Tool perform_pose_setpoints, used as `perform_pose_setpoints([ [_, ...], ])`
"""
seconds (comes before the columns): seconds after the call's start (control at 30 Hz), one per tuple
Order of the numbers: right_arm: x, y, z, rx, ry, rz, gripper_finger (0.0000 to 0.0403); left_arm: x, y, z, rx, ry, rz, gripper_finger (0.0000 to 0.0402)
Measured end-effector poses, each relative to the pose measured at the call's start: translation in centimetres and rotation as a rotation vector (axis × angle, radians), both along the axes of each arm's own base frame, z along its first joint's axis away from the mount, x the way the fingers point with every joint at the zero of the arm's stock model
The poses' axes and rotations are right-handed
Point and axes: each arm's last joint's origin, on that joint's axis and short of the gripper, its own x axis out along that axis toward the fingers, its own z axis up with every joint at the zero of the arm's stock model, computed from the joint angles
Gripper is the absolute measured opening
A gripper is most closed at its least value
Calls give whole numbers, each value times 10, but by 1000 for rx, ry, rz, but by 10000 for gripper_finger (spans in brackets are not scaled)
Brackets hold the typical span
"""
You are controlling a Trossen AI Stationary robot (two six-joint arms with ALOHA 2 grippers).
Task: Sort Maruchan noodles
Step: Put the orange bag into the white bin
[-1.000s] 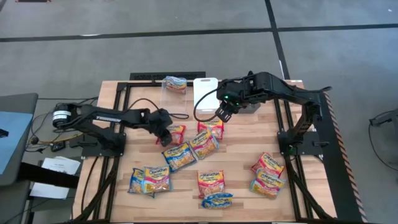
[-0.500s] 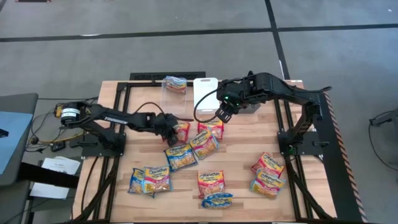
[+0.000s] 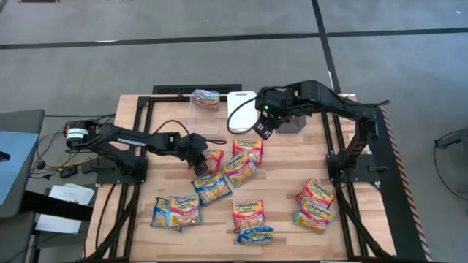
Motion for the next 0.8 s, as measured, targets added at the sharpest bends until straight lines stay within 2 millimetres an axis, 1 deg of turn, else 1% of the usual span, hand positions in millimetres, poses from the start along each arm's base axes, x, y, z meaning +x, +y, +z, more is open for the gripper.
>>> perform_pose_setpoints([
  [0.13,2,-10,1,49,-35,75,217,-3,1,15,39,-58,24,1],
  [0.23,7,-19,1,113,-79,144,217,-6,2,21,70,-78,31,1],
  [0.33,13,-30,-5,183,-85,198,217,-8,3,27,82,-103,35,1],
  [0.5,31,-45,-27,308,-66,284,217,-10,4,34,89,-136,40,0],
  [0.7,63,-57,-61,444,-67,365,217,-11,3,36,89,-136,40,0],
  [0.8,74,-64,-80,524,-48,395,217,-11,3,36,90,-135,39,0],
])
